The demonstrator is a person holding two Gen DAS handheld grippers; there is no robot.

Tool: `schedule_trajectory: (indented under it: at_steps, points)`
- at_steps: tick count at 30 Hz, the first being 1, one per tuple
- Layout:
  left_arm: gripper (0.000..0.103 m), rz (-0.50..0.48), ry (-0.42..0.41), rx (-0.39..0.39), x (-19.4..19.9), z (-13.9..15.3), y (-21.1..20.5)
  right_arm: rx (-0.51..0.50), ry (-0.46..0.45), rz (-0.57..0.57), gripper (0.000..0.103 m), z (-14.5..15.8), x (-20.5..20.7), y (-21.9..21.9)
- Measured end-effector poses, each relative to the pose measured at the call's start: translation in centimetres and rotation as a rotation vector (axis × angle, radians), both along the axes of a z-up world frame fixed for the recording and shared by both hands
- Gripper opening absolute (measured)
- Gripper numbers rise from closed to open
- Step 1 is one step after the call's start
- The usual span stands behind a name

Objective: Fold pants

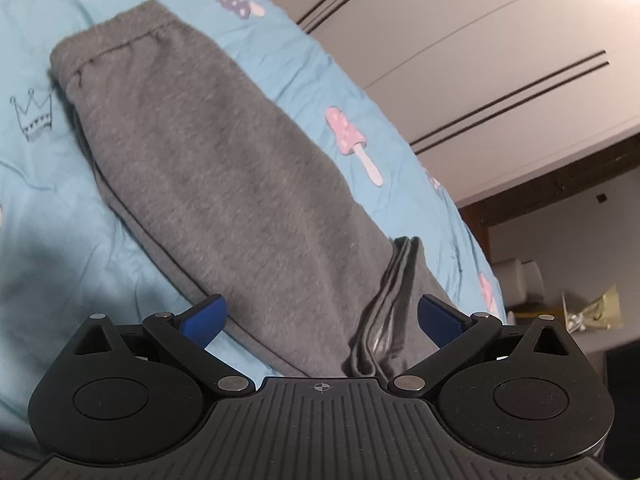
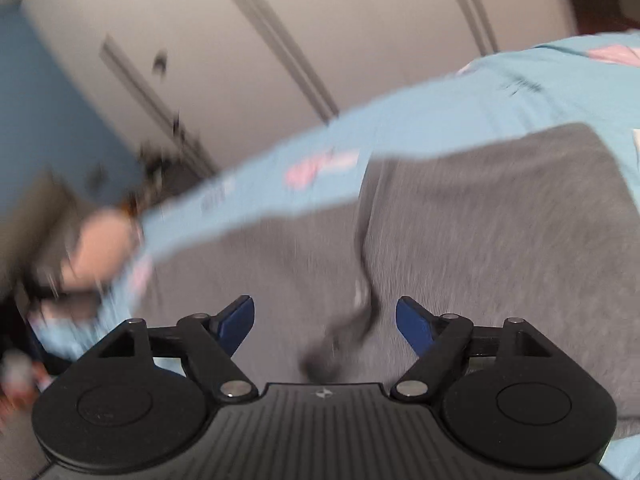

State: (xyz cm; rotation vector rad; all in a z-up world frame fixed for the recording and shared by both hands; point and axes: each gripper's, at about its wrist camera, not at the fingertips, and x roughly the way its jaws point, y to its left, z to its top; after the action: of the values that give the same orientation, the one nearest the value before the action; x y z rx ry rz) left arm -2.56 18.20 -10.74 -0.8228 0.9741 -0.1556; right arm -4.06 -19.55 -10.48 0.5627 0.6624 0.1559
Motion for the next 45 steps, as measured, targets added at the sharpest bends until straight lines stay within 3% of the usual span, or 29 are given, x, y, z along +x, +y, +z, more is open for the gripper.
schedule_trajectory:
  at_steps: [2, 4, 5, 6, 7, 9, 12, 18, 20, 21, 23, 24, 26, 27, 30, 32, 36, 40, 42, 45]
  points:
    - [0.103, 0.006, 0.007, -0.004, 0.1, -0.2, -0.2, 0.032, 0.012, -0.082, 0.077, -0.2, 1.1, -1.2]
    - [0.103, 0.011, 0.012, -0.01, 0.1, -0.5, -0.2, 0.097, 0.05, -0.139, 0.052, -1.7, 2.4, -2.3]
    - [0.103, 0.011, 0.021, -0.016, 0.3, -0.8, -0.2, 0.172, 0.108, -0.146, 0.026, -3.2, 3.5, -2.7]
    - [0.103, 0.015, 0.026, -0.023, 0.3, -0.9, 0.0, 0.241, 0.169, -0.14, 0.008, -4.8, 4.6, -2.7]
    - [0.103, 0.019, 0.032, -0.033, 0.2, -1.0, 0.1, 0.297, 0.226, -0.11, 0.007, -6.3, 5.4, -2.3]
    - [0.103, 0.028, 0.035, -0.05, 0.1, -1.2, 0.7, 0.299, 0.28, 0.001, 0.006, -7.9, 6.3, -0.3]
    - [0.103, 0.057, 0.042, -0.037, 0.0, -1.6, 1.7, 0.168, 0.261, 0.143, 0.006, -7.2, 6.4, 2.7]
    - [0.103, 0.148, 0.048, -0.015, 0.4, -3.2, 5.2, 0.108, 0.16, -0.03, 0.008, -4.4, 4.7, -0.8]
    - [0.103, 0.182, 0.048, 0.003, 0.6, -4.0, 6.6, 0.054, 0.266, -0.011, 0.008, -5.5, 4.6, -1.5]
    - [0.103, 0.198, 0.044, 0.017, 0.8, -4.4, 7.3, 0.016, 0.343, 0.028, 0.003, -6.5, 4.9, -1.3]
    - [0.103, 0.205, 0.008, 0.03, 1.0, -5.0, 9.0, -0.005, 0.303, 0.063, 0.003, -6.3, 4.0, -1.4]
    - [0.103, 0.197, -0.014, 0.037, 1.1, -5.3, 9.6, -0.003, 0.288, 0.056, 0.004, -5.8, 3.5, -1.7]
    - [0.103, 0.2, -0.031, 0.031, 1.4, -5.8, 11.1, 0.045, 0.249, 0.009, 0.023, -5.3, 2.3, -2.9]
    - [0.103, 0.22, -0.027, 0.01, 1.7, -6.3, 12.1, 0.073, 0.233, -0.01, 0.034, -5.3, 1.6, -3.5]
    - [0.103, 0.315, 0.005, -0.085, 2.5, -8.2, 15.0, 0.114, 0.192, -0.061, 0.046, -5.0, 0.6, -5.0]
    - [0.103, 0.347, 0.035, -0.135, 3.0, -9.7, 16.4, 0.11, 0.177, -0.093, 0.049, -5.2, 0.3, -5.7]
    - [0.103, 0.347, -0.039, -0.235, 3.5, -11.1, 17.1, 0.166, 0.17, -0.119, 0.049, -6.1, -0.1, -6.6]
    - [0.103, 0.358, -0.034, -0.263, 4.4, -12.4, 17.9, 0.196, 0.169, -0.138, 0.049, -6.7, 0.3, -7.1]
    - [0.103, 0.342, -0.079, -0.312, 4.5, -12.8, 18.4, 0.2, 0.171, -0.141, 0.05, -7.1, 0.8, -6.8]
    - [0.103, 0.351, -0.092, -0.301, 5.1, -13.4, 19.2, 0.197, 0.165, -0.139, 0.051, -7.2, 0.7, -6.7]
